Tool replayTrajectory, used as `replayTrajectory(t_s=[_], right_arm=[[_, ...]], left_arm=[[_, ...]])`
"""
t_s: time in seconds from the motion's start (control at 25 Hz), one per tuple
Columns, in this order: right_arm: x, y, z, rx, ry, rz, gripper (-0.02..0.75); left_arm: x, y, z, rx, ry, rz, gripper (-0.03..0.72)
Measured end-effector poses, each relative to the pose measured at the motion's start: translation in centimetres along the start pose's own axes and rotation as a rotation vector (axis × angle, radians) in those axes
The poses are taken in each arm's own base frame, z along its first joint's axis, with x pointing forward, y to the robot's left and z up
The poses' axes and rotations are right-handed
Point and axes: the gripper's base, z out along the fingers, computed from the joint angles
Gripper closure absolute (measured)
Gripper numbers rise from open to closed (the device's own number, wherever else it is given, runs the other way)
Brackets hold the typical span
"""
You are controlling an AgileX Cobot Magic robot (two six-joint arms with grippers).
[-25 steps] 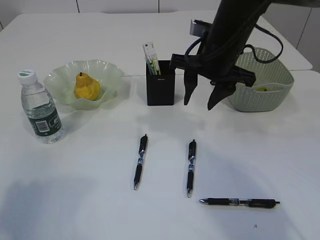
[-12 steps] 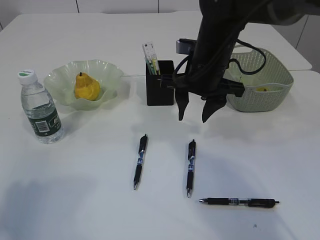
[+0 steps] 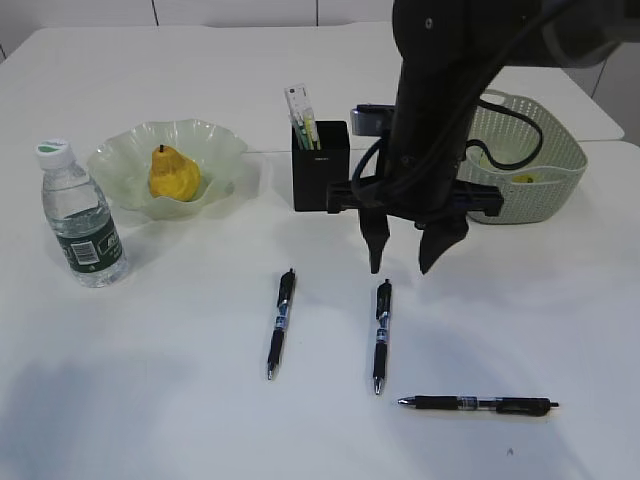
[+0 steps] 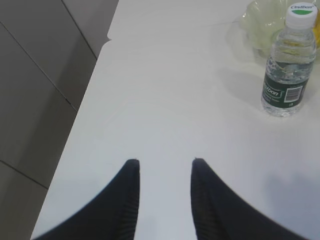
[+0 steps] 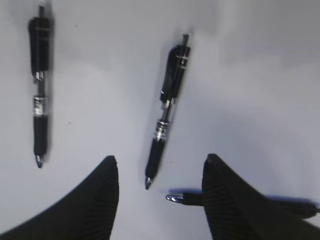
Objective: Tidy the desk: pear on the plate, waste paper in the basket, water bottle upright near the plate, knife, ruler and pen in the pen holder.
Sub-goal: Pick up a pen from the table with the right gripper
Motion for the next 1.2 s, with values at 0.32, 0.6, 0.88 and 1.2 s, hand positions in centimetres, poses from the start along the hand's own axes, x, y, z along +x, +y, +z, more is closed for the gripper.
replayTrajectory(t_s=[0.32, 0.6, 0.88, 1.2], right_arm=[[1.9, -1.4, 0.3, 0.057, 0.033, 0.023, 0.31], [1.9, -1.4, 0.3, 0.057, 0.033, 0.029, 0.31], [2.0, -1.2, 0.3, 0.042, 0.039, 0.054, 0.31], [1.4, -0.6, 1.0, -0.017, 0.008, 0.188, 0.31]], left_arm=[[0.0, -0.2, 0.0, 0.026, 0.003, -0.009, 0.449], [0.0, -0.4, 0.0, 0.04, 0.001, -0.003, 0.449], [0.0, -0.4, 0.0, 0.039, 0.005, -0.003, 0.449], [0.4, -0.3, 0.0, 0.027, 0.043, -0.002, 0.449]])
